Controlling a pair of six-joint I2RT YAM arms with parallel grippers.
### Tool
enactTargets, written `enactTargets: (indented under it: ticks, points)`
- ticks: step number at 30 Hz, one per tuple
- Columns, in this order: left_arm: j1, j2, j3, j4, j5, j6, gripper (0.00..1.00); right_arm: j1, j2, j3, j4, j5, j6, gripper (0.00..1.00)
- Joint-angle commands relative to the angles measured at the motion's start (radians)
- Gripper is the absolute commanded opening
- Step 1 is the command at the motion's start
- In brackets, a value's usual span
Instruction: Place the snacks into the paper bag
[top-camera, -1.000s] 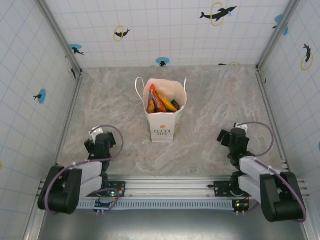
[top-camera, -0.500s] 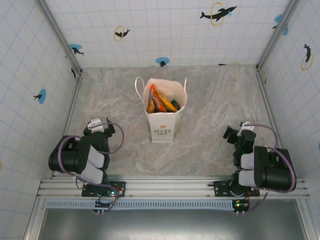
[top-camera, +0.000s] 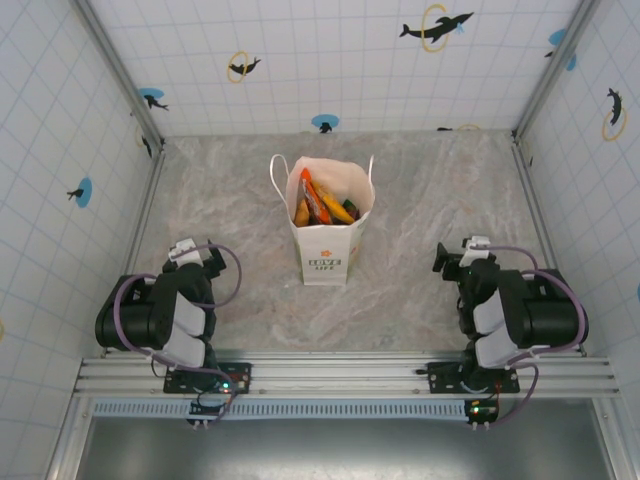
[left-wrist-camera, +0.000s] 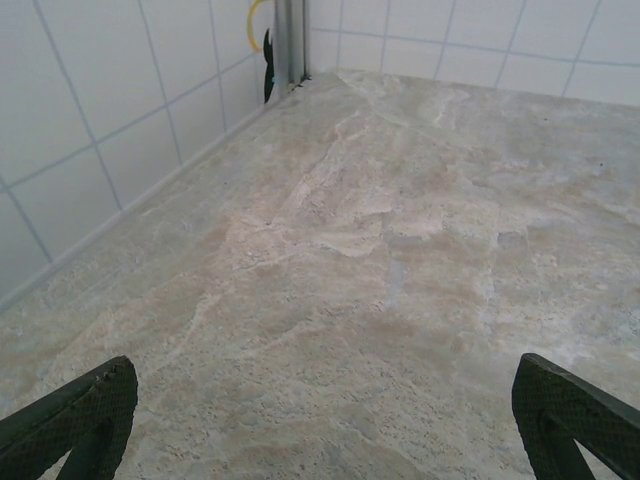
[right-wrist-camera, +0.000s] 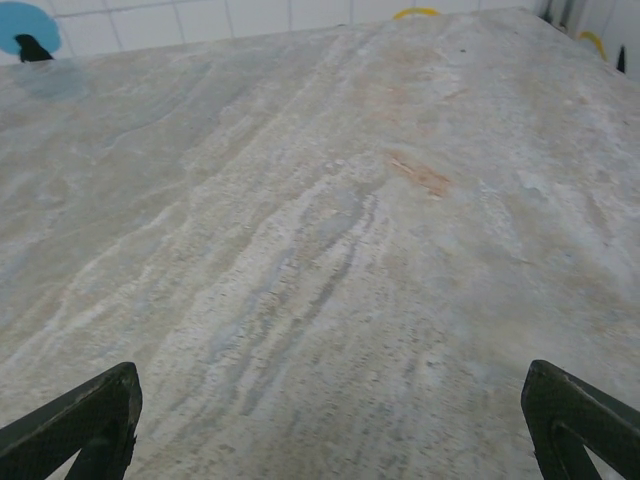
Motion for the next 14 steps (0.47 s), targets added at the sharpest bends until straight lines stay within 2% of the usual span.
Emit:
enactTargets:
  ticks: [1,14]
  points:
    - [-0.006,-0.011,-0.03,-0.007,0.01,-0.02,0.98,-0.005,0.005,-0.016,0.021,0.027,-0.009,1.0]
    - [-0.006,-0.01,-0.029,-0.005,0.021,-0.017,0.98,-0.019,-0.004,-0.011,-0.004,0.001,0.005,1.0]
